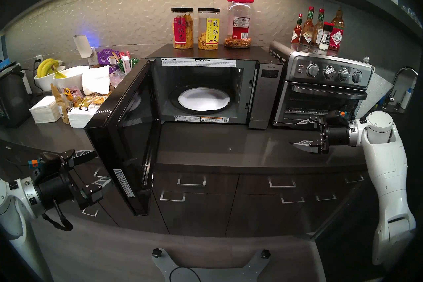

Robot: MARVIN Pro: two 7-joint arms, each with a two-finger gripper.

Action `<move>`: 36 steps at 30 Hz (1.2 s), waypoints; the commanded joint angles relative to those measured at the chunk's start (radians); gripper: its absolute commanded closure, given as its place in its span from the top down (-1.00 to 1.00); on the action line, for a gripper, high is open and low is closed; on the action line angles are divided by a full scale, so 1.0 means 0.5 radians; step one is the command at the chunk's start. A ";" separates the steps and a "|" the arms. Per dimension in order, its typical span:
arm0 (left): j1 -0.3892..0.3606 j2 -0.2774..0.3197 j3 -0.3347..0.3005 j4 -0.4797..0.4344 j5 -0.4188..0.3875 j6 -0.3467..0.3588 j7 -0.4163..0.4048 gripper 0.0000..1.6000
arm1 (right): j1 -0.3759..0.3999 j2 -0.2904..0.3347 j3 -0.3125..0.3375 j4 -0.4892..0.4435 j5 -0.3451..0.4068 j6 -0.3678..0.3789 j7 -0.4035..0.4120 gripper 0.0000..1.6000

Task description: Open the microwave, put the plate inside, and close the door

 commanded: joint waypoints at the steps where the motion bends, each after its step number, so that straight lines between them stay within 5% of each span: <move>1: 0.005 0.005 0.000 -0.019 -0.010 0.003 -0.015 1.00 | 0.011 -0.016 0.044 -0.038 0.034 0.002 -0.010 1.00; 36: -0.011 -0.003 0.011 -0.003 0.008 -0.015 0.014 1.00 | 0.012 -0.038 0.066 -0.042 0.008 0.006 -0.004 1.00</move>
